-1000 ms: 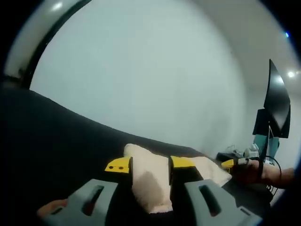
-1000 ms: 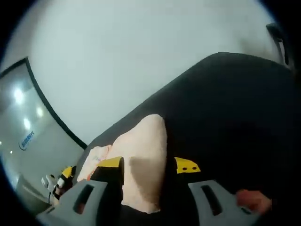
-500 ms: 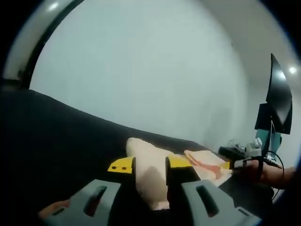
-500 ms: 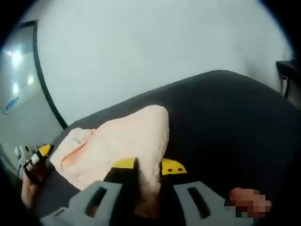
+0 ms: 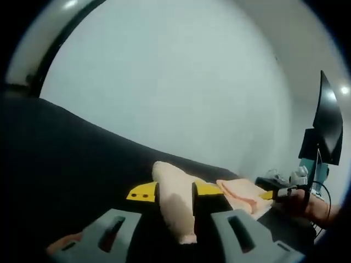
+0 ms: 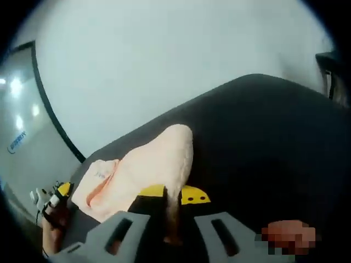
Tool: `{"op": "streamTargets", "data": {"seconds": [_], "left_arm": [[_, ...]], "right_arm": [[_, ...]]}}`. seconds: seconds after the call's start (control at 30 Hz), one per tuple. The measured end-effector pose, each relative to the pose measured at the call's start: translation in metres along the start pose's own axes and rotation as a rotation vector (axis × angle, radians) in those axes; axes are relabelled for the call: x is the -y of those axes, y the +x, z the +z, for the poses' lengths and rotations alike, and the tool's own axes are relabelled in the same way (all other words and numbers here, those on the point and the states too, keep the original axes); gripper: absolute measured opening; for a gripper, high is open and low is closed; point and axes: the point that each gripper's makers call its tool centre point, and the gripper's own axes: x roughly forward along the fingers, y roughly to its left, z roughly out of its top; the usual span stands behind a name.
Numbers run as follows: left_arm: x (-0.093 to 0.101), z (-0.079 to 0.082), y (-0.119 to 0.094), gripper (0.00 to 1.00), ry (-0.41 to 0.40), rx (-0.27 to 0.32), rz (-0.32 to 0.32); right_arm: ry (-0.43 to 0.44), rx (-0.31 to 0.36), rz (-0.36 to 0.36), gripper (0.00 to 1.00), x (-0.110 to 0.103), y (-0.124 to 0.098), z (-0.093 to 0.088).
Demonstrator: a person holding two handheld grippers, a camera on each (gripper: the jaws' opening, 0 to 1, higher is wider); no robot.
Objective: Fold the towel on the table until its edges align and the towel forms a compact rectangular stack.
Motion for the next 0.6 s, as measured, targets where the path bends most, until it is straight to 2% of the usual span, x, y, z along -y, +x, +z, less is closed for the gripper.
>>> {"op": "streamTargets", "data": {"seconds": [0.1,0.17,0.33,0.47,0.57,0.6], "left_arm": [[-0.005,0.002,0.0,0.27,-0.024,0.01,0.014],[-0.007,0.004,0.0,0.26,-0.032,0.02,0.013],[-0.009,0.007,0.0,0.26,-0.041,0.031,0.017],[-0.012,0.01,-0.003,0.26,-0.068,0.048,0.025],[-0.006,0.01,-0.011,0.26,-0.092,0.066,0.029],[-0.006,0.011,-0.012,0.26,-0.098,0.071,0.031]], "right_arm": [[-0.103,0.053,-0.007,0.04,-0.021,-0.006,0.025],[-0.166,0.071,-0.011,0.04,-0.042,-0.013,0.04],[-0.353,0.097,-0.02,0.05,-0.09,-0.017,0.062],[-0.535,0.067,-0.035,0.05,-0.131,-0.009,0.058],[-0.679,0.084,-0.06,0.05,-0.163,-0.003,0.054],[-0.726,0.09,-0.055,0.05,-0.18,0.0,0.048]]}}
